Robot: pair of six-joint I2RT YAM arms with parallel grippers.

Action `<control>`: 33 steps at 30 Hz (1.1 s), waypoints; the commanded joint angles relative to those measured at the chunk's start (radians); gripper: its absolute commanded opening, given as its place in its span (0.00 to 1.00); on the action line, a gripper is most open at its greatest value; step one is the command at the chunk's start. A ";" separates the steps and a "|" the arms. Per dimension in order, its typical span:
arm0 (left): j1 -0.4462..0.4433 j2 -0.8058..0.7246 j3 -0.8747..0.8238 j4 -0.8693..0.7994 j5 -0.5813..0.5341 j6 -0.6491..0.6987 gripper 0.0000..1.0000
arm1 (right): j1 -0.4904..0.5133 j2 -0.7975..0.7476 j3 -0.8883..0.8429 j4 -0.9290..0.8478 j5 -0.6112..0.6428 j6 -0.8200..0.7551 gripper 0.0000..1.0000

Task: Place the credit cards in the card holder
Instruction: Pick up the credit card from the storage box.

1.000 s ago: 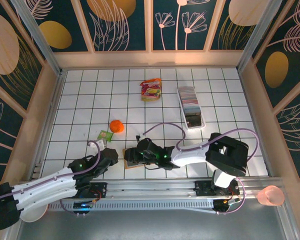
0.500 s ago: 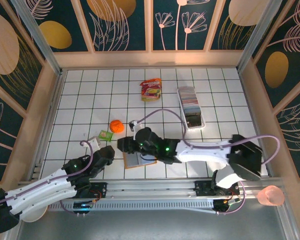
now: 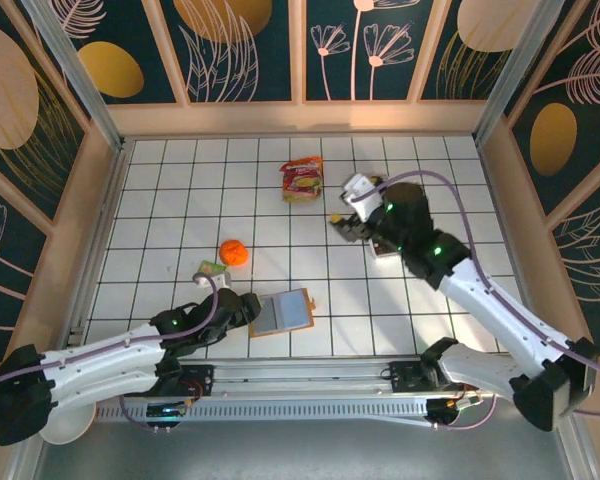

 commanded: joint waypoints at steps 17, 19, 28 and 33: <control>-0.002 0.138 -0.066 0.228 0.170 0.069 0.63 | -0.329 0.398 0.012 -0.029 0.088 -0.952 0.99; -0.001 0.139 -0.069 0.230 0.166 0.068 0.63 | -0.330 0.407 0.005 -0.029 0.071 -0.987 0.99; -0.001 0.177 -0.057 0.242 0.165 0.074 0.63 | -0.331 0.497 -0.011 0.028 0.086 -1.067 0.99; -0.002 0.183 -0.056 0.243 0.168 0.074 0.63 | -0.320 0.548 0.022 -0.005 0.060 -1.064 0.99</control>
